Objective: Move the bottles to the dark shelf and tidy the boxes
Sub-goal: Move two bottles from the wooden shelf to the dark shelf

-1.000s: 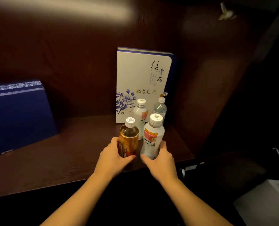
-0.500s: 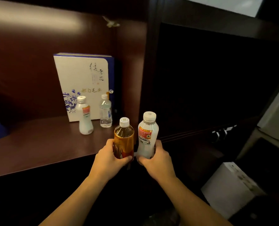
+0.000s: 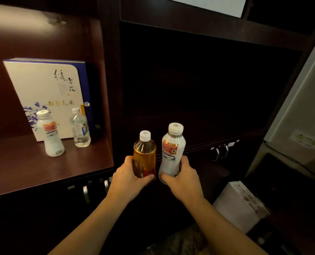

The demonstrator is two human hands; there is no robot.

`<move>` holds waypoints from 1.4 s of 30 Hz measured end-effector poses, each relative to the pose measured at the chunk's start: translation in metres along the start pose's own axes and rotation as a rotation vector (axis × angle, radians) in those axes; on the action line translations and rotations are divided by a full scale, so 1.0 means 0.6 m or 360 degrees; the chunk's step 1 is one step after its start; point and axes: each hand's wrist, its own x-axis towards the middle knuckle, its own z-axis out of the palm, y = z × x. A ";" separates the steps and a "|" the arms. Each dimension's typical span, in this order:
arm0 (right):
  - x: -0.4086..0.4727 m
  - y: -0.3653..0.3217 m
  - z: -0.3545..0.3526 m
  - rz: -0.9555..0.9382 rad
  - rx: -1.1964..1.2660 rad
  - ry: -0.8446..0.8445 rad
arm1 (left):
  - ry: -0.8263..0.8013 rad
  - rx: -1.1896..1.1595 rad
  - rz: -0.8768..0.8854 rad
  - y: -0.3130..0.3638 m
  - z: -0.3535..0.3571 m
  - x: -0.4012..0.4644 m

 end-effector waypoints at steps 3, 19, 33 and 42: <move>0.047 0.021 -0.004 0.0000 -0.0003 -0.0012 | 0.0014 -0.0024 0.0007 0.003 0.030 0.050; 0.307 0.086 0.063 -0.0015 -0.0042 -0.0074 | 0.0219 0.0017 -0.0146 -0.040 0.142 0.293; 0.413 0.153 0.111 -0.0121 -0.0006 -0.0447 | 0.0316 0.0136 -0.0483 -0.077 0.187 0.330; 0.450 0.187 0.116 -0.0110 0.0127 -0.0589 | 0.0446 0.0052 -0.0581 -0.079 0.197 0.334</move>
